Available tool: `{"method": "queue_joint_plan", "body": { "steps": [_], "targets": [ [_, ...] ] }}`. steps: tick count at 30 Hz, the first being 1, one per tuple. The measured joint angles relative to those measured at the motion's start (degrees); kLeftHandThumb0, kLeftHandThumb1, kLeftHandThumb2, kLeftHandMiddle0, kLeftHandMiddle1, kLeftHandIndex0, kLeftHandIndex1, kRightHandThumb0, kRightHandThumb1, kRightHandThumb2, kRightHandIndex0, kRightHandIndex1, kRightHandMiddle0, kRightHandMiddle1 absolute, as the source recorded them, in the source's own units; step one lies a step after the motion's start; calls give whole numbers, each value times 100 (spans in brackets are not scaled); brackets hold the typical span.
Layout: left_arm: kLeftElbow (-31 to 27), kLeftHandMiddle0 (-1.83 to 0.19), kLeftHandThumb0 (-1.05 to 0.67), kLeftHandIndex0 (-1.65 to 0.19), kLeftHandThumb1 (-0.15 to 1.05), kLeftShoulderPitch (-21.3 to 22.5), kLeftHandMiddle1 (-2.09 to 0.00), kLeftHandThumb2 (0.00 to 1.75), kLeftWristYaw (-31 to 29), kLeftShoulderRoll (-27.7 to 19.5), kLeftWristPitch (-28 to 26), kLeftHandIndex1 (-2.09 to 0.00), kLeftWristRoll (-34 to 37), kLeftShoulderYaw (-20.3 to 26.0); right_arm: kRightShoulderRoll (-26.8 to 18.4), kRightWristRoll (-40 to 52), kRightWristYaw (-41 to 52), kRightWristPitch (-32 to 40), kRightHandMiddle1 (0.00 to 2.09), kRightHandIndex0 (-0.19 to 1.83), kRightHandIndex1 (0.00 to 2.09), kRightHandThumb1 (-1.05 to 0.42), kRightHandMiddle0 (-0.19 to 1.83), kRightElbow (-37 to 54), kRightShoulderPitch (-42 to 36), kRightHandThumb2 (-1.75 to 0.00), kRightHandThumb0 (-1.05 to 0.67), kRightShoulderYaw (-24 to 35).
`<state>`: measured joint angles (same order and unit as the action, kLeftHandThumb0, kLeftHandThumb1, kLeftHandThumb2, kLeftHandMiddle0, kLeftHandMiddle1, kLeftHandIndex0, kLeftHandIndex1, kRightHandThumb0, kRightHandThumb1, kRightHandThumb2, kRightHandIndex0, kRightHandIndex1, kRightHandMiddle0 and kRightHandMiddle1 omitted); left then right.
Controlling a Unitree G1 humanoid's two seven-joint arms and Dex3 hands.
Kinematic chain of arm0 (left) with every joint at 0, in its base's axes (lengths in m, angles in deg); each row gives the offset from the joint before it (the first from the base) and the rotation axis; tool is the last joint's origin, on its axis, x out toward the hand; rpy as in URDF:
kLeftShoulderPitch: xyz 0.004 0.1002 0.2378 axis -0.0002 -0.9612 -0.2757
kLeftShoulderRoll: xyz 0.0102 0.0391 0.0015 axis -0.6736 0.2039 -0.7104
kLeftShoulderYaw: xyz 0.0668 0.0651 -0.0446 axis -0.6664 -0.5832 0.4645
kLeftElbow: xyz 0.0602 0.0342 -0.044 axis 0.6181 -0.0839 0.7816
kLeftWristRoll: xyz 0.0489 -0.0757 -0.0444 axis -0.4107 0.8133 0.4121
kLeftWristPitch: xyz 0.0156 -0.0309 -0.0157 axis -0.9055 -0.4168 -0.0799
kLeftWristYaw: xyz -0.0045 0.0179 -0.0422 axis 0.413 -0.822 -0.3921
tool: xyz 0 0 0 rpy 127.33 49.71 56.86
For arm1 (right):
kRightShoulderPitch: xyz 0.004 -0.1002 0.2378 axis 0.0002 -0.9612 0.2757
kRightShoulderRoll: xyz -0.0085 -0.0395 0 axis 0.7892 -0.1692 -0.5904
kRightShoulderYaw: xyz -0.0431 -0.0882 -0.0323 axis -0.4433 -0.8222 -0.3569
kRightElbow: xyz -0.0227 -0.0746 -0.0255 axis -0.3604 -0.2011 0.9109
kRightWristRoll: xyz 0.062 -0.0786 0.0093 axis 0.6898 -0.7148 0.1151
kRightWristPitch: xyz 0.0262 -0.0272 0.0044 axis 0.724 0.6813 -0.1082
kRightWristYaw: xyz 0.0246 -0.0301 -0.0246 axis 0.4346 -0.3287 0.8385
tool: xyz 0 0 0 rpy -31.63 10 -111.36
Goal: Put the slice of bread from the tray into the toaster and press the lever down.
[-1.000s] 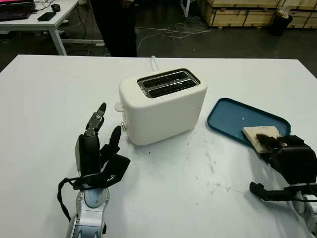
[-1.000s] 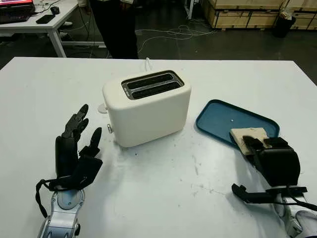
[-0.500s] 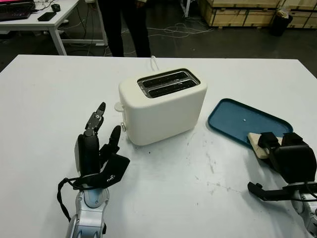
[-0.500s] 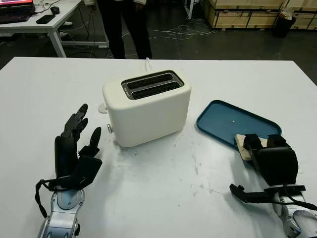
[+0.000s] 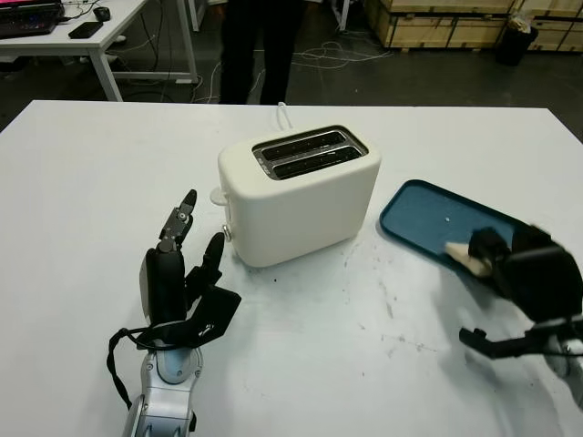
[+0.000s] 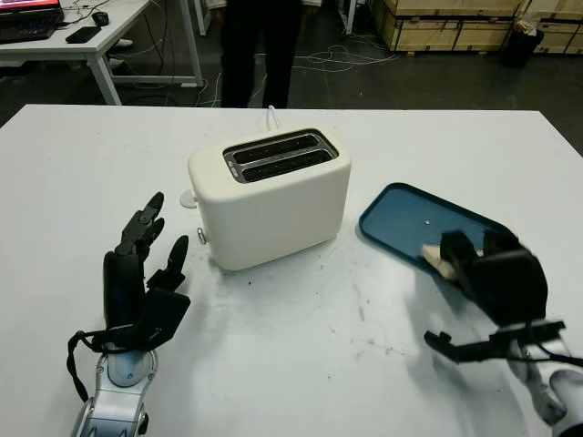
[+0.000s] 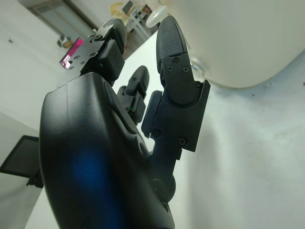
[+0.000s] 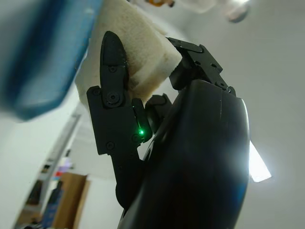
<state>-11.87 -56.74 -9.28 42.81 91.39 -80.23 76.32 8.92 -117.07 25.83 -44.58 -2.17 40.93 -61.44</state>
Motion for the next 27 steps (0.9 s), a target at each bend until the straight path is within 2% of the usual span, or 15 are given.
{"method": "queue_joint_plan", "body": {
  "steps": [8,15,20,23,27],
  "targets": [
    [2,-53,-55,-44,92,-34,-11,53,58,15,3,0,-7,-15,-304,183,339,-535,174,53,175,-92,32,412,220,-32,-39,277],
    [29,-51,-56,-43,92,-28,-11,53,69,42,3,0,-3,-22,-421,417,1321,-691,175,53,175,-92,33,586,419,-42,-41,394],
    [60,-51,-56,-43,92,3,-11,53,69,38,3,0,-3,-17,-424,2118,2565,-1574,163,59,175,-92,42,198,1195,-43,-40,706],
    [92,-51,-57,-42,92,34,-11,54,64,28,3,0,7,-12,-440,3254,3826,-1873,161,55,175,-92,44,-182,2069,-40,-39,798],
    [113,-51,-55,-42,92,53,-11,54,60,-4,8,0,7,-12,-403,4487,5710,-1893,172,58,175,-92,42,-790,3591,-36,-36,783]
  ]
}}
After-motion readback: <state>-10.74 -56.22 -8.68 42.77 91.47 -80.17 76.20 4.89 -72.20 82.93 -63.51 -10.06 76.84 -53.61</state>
